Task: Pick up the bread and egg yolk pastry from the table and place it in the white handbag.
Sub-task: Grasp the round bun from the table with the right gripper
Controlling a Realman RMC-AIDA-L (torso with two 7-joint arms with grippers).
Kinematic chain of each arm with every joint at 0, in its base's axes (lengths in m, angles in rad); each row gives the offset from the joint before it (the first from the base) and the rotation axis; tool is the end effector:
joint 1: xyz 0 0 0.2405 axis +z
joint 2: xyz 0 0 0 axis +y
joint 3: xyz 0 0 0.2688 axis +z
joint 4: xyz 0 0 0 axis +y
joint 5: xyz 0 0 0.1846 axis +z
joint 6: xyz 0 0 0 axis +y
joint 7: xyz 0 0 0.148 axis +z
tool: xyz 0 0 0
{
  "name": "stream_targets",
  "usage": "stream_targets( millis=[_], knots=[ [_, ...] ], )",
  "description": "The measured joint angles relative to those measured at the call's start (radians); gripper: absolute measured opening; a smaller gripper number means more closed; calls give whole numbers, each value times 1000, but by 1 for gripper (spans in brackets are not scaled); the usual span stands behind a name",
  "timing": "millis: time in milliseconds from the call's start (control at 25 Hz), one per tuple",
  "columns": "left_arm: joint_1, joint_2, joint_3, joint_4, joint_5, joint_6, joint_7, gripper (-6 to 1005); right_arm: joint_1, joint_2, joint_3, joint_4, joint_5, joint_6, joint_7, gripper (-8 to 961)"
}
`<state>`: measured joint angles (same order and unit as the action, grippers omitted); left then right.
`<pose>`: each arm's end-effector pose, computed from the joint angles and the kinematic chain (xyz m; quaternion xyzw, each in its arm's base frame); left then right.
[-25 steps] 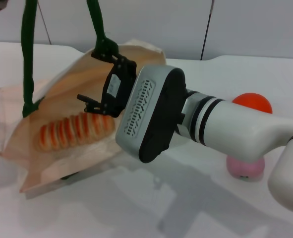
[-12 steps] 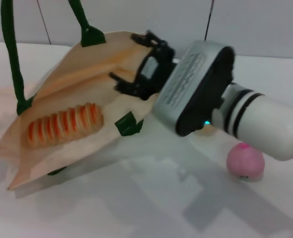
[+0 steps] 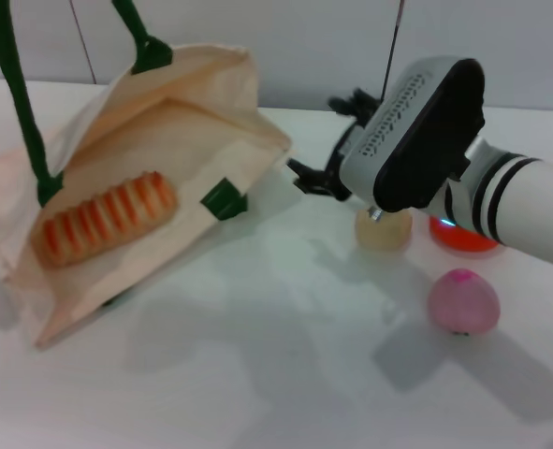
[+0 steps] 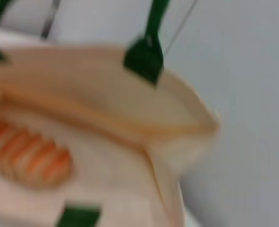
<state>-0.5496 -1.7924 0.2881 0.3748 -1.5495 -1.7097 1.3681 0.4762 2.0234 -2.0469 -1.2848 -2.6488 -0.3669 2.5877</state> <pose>-0.2722 0.3506 0.1605 -0.7268 -0.3586 -0.5491 0.2043 0.1465 0.3591 -0.0788 -0.9262 0.0111 0.0274 0.3760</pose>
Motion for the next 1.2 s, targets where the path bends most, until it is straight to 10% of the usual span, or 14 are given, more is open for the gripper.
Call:
stream_targets(
  millis=[720, 1200],
  knots=[
    [-6, -2, 2, -3, 6, 12, 2, 129, 234, 2, 100, 359, 89, -269, 12, 892],
    [-5, -2, 2, -4, 8, 12, 2, 128, 249, 0, 128, 376, 98, -344, 8, 888]
  ],
)
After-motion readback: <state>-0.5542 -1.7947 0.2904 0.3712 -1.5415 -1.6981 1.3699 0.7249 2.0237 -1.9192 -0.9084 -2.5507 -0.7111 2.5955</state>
